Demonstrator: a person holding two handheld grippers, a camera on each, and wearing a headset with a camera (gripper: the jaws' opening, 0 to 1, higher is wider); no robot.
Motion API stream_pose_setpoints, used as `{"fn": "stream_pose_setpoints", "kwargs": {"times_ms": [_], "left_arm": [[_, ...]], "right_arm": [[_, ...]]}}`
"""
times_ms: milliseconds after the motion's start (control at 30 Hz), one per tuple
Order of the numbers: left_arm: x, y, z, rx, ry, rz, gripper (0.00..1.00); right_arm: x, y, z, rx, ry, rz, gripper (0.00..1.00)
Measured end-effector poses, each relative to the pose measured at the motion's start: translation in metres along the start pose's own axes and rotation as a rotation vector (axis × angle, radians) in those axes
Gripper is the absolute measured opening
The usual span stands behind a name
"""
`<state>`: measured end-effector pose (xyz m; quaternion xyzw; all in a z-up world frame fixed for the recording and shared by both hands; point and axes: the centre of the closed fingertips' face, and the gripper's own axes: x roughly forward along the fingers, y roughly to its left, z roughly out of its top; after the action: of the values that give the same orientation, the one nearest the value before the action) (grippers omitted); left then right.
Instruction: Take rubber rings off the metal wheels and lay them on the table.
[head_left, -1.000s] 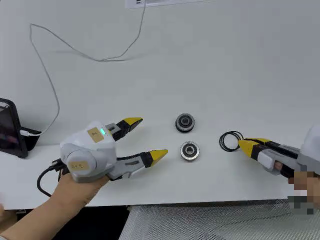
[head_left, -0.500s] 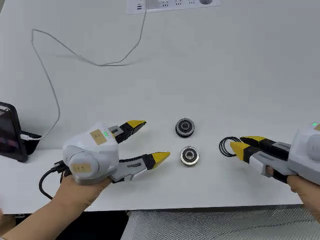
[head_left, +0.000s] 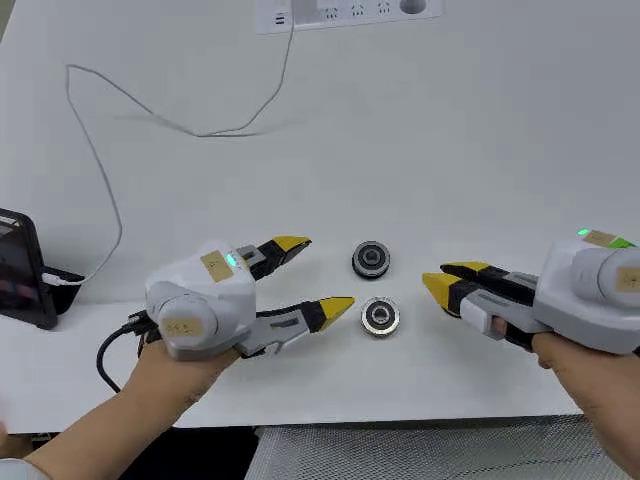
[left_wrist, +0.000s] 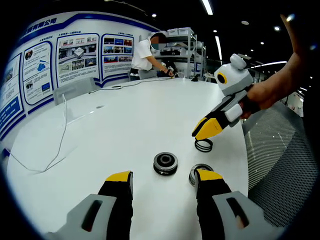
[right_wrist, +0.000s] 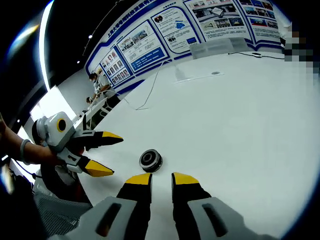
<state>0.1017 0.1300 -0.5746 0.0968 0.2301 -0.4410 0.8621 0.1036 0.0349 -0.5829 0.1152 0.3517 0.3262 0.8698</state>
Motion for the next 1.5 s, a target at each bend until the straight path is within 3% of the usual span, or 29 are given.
{"fn": "stream_pose_setpoints", "kwargs": {"times_ms": [500, 867, 1367, 1500], "left_arm": [[0.026, -0.006, 0.01, 0.048, 0.009, -0.057, 0.4], [0.041, -0.008, 0.009, 0.074, 0.035, -0.079, 0.3], [0.054, -0.003, -0.003, 0.095, 0.111, -0.061, 0.2], [0.056, -0.004, -0.002, 0.103, 0.113, -0.065, 0.16]], "right_arm": [[0.025, 0.008, 0.004, 0.029, -0.001, 0.038, 0.14], [0.031, 0.012, 0.005, 0.059, -0.007, 0.047, 0.14], [0.039, 0.013, 0.006, 0.139, -0.02, 0.067, 0.14], [0.039, 0.012, 0.004, 0.154, -0.021, 0.067, 0.14]]}}
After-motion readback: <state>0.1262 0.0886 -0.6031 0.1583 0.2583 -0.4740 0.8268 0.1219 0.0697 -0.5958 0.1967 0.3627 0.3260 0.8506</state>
